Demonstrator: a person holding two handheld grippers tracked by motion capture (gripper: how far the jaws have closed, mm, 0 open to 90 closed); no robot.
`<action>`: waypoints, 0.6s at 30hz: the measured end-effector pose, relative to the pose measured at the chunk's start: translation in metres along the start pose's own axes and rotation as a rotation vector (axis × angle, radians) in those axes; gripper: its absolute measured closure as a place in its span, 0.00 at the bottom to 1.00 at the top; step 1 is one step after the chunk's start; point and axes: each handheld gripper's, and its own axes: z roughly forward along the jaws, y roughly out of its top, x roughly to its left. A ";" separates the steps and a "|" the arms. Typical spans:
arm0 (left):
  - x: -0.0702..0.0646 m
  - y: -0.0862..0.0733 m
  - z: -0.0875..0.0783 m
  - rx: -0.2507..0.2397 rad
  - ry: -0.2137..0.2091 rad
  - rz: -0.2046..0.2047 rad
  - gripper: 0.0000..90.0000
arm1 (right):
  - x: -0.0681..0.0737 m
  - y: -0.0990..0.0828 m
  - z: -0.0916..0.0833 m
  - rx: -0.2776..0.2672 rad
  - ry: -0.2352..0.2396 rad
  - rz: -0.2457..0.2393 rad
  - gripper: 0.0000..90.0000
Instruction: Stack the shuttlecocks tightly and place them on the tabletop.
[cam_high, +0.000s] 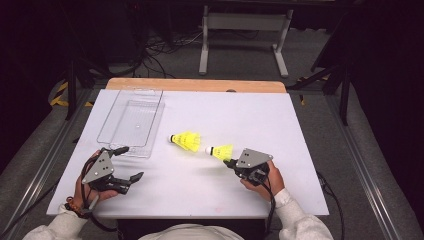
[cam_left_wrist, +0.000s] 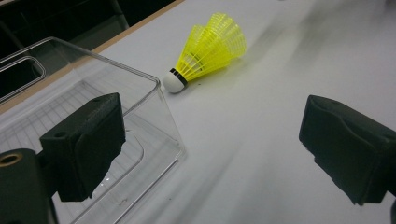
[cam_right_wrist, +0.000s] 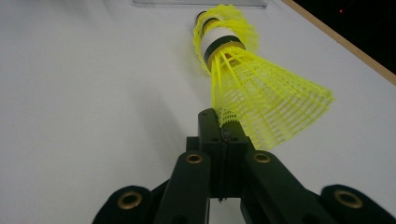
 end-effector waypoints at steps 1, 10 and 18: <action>0.000 0.000 0.000 0.000 0.000 0.000 0.09 | 0.000 0.001 0.000 -0.001 -0.003 -0.004 1.00; 0.000 0.000 0.000 0.000 0.001 0.000 0.09 | -0.002 0.003 0.001 -0.011 -0.018 -0.001 1.00; 0.000 0.000 0.000 0.001 0.001 -0.004 0.09 | -0.004 0.005 0.003 -0.011 -0.034 0.002 1.00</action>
